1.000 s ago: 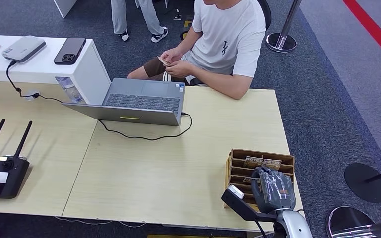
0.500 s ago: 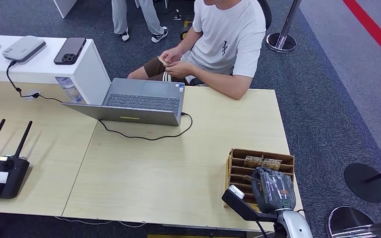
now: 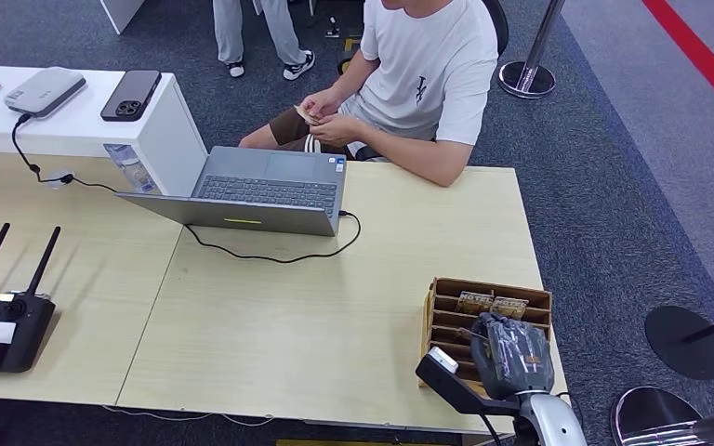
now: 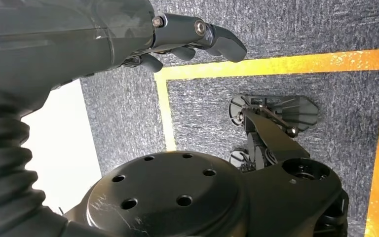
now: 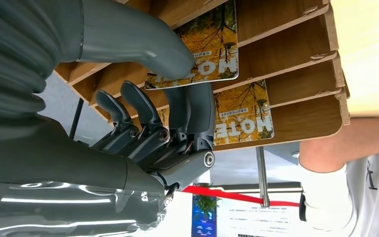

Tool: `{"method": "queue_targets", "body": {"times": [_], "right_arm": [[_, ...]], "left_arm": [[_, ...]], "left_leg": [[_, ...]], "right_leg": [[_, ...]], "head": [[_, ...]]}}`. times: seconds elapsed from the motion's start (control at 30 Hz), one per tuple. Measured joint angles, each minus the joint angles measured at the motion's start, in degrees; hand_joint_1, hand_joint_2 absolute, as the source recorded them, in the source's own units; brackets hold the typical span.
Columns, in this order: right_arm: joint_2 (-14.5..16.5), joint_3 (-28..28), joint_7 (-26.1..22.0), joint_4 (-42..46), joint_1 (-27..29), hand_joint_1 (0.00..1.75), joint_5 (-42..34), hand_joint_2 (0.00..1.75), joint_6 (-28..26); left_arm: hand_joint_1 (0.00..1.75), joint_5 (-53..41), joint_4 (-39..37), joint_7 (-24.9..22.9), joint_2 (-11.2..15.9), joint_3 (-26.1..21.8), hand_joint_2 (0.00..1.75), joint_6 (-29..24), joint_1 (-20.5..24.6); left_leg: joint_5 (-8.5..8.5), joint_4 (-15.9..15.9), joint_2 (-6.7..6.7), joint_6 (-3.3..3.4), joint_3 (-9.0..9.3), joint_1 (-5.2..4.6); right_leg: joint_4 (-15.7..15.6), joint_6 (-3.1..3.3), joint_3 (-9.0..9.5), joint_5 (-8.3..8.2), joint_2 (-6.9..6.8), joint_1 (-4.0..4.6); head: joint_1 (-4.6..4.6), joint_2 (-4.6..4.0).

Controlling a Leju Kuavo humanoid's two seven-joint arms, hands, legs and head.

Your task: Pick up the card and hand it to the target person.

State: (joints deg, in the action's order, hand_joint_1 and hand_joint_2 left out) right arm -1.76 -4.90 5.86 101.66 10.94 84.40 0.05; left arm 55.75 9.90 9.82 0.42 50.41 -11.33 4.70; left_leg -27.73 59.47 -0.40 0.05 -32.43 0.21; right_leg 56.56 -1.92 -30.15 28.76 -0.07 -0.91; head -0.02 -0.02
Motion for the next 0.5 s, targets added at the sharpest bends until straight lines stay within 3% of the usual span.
{"method": "queue_targets", "body": {"times": [0.23,0.5], "right_arm": [[0.16,0.03,-0.92,-0.09,-0.01,1.52,-1.08,1.75,0.39],[0.16,0.04,-7.25,-0.26,0.04,1.52,-11.10,1.75,3.42]], "left_arm": [[0.00,0.27,0.00,0.19,0.01,-0.01,1.75,0.11,0.02],[0.00,0.29,0.00,0.19,0.31,0.01,1.75,0.16,0.27]], "left_leg": [[0.00,0.00,0.00,0.00,0.00,0.00],[0.00,0.00,0.00,0.00,0.01,0.00]], "right_leg": [[0.00,0.00,0.00,0.00,0.00,0.00],[0.00,0.00,0.00,0.00,0.00,0.00]], "head": [[0.00,0.00],[0.00,0.00]]}}
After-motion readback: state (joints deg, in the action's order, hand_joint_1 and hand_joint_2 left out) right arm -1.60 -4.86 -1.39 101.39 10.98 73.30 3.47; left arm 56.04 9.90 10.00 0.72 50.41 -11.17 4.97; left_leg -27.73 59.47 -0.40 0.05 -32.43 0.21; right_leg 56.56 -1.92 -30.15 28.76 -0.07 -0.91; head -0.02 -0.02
